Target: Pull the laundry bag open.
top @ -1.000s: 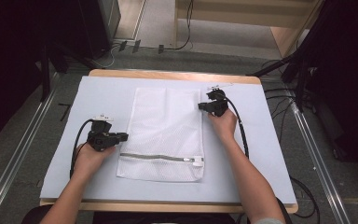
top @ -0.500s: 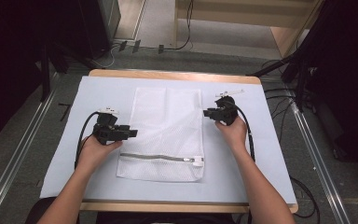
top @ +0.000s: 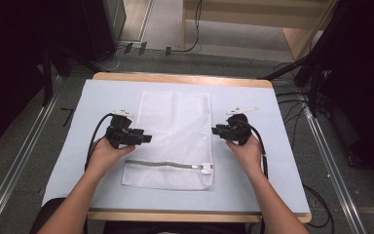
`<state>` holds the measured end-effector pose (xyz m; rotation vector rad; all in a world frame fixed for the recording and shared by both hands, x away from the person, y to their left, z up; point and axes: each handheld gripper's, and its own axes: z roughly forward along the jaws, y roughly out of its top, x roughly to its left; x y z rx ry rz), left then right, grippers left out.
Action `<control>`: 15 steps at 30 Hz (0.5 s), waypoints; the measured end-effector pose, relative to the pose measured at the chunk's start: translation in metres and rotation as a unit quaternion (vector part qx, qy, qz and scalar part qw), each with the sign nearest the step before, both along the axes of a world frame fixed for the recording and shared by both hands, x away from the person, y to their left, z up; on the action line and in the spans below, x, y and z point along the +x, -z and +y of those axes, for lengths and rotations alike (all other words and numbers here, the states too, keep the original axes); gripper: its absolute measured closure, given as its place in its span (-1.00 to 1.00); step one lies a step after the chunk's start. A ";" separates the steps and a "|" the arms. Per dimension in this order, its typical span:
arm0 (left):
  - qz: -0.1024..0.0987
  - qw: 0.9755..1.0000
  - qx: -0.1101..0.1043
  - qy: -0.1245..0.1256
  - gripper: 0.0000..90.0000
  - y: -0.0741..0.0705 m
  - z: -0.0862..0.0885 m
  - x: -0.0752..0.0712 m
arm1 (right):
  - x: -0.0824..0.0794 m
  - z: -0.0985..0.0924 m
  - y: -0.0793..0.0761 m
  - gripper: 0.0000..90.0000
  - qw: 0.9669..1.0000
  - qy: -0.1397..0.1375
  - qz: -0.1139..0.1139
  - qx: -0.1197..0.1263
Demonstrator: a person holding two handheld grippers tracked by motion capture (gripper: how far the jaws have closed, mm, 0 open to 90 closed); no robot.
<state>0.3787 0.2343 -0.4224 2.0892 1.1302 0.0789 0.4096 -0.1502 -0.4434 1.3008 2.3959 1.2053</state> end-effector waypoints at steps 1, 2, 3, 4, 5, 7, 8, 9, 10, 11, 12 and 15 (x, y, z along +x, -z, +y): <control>0.000 1.000 0.000 -0.001 0.08 -0.001 -0.001 0.000 | -0.003 0.000 0.001 0.57 1.000 -0.004 0.001 0.004; -0.001 1.000 0.000 0.002 0.08 -0.001 -0.002 0.000 | -0.006 0.000 0.001 0.57 1.000 -0.008 -0.002 0.004; -0.001 1.000 0.000 0.002 0.08 -0.001 -0.002 0.000 | -0.009 0.001 0.002 0.56 1.000 -0.010 -0.001 0.003; -0.001 1.000 0.000 0.003 0.07 -0.002 -0.002 0.000 | -0.011 0.002 0.003 0.55 1.000 -0.016 -0.001 0.003; -0.002 1.000 -0.005 0.004 0.06 -0.002 -0.003 -0.001 | -0.014 0.003 0.003 0.54 1.000 -0.018 0.001 0.003; -0.003 1.000 -0.005 0.006 0.06 -0.003 -0.005 -0.002 | -0.019 0.004 0.004 0.53 1.000 -0.026 0.000 0.006; -0.003 1.000 -0.005 0.007 0.06 -0.004 -0.005 -0.002 | -0.022 0.004 0.004 0.53 0.999 -0.032 -0.005 0.006; -0.003 1.000 -0.005 0.007 0.05 -0.004 -0.005 -0.002 | -0.022 0.004 0.004 0.53 0.999 -0.032 -0.005 0.006; -0.004 1.000 -0.009 0.008 0.05 -0.004 -0.007 -0.003 | -0.028 0.006 0.005 0.53 0.999 -0.037 -0.011 0.008; -0.004 1.000 -0.011 0.009 0.03 -0.005 -0.008 -0.003 | -0.030 0.006 0.006 0.53 0.999 -0.039 -0.011 0.008; -0.004 1.000 -0.011 0.009 0.02 -0.005 -0.008 -0.003 | -0.030 0.006 0.006 0.53 0.999 -0.039 -0.011 0.008; -0.004 1.000 -0.013 0.014 -0.01 -0.006 -0.012 -0.006 | -0.039 0.009 0.007 0.54 0.999 -0.047 -0.006 0.006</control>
